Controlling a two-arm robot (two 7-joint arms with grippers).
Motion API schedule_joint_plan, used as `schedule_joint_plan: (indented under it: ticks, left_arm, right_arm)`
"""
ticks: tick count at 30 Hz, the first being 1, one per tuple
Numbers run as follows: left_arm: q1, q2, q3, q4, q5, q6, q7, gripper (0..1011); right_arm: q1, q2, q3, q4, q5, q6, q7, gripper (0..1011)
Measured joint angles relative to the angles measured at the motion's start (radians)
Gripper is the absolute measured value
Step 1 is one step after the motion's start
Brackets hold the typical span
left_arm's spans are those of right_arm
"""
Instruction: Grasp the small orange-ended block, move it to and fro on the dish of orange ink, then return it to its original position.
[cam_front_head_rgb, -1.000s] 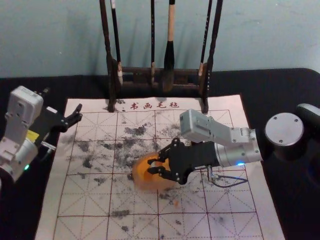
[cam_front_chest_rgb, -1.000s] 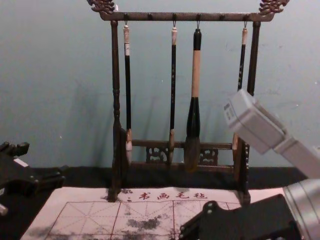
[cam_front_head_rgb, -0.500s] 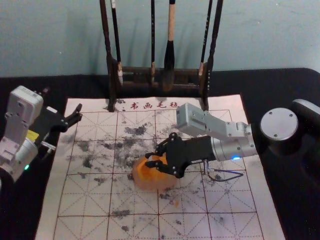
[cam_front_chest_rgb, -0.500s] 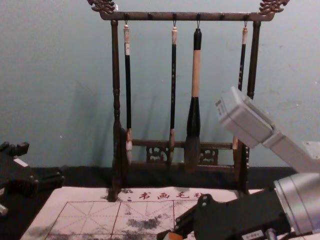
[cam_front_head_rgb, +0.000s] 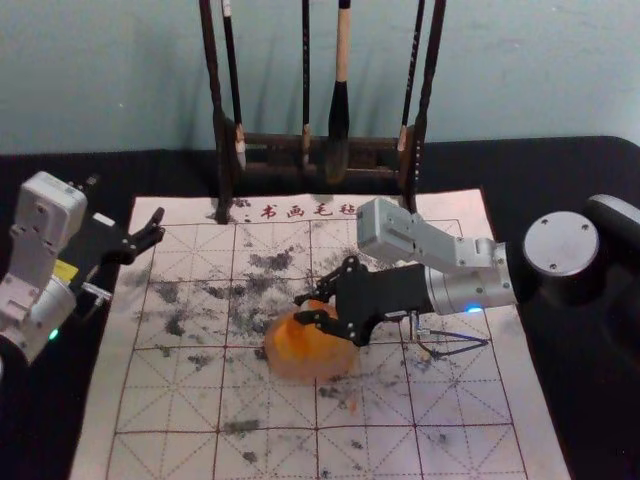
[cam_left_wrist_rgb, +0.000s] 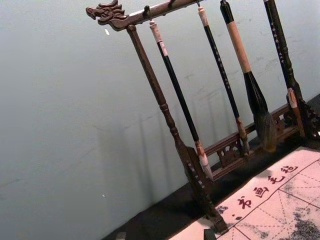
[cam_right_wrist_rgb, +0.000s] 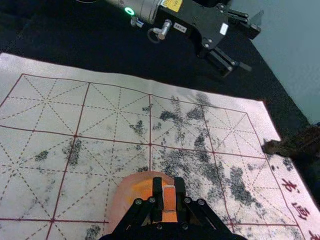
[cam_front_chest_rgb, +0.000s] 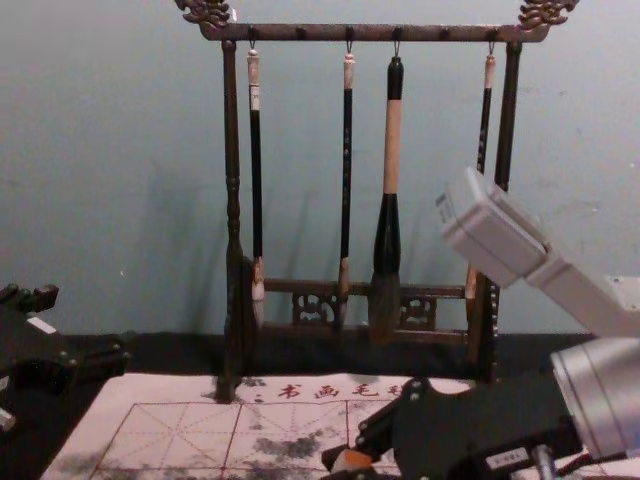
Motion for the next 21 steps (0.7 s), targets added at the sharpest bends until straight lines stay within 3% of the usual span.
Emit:
schedule_joint_plan:
  ticks: [21]
  left_arm:
    - [0.0,0.0,0.0,0.0,0.0,0.0,0.0,1001]
  right_arm:
    - [-0.019,0.031,0.023,-0.024,-0.016,0.011,-0.024,139]
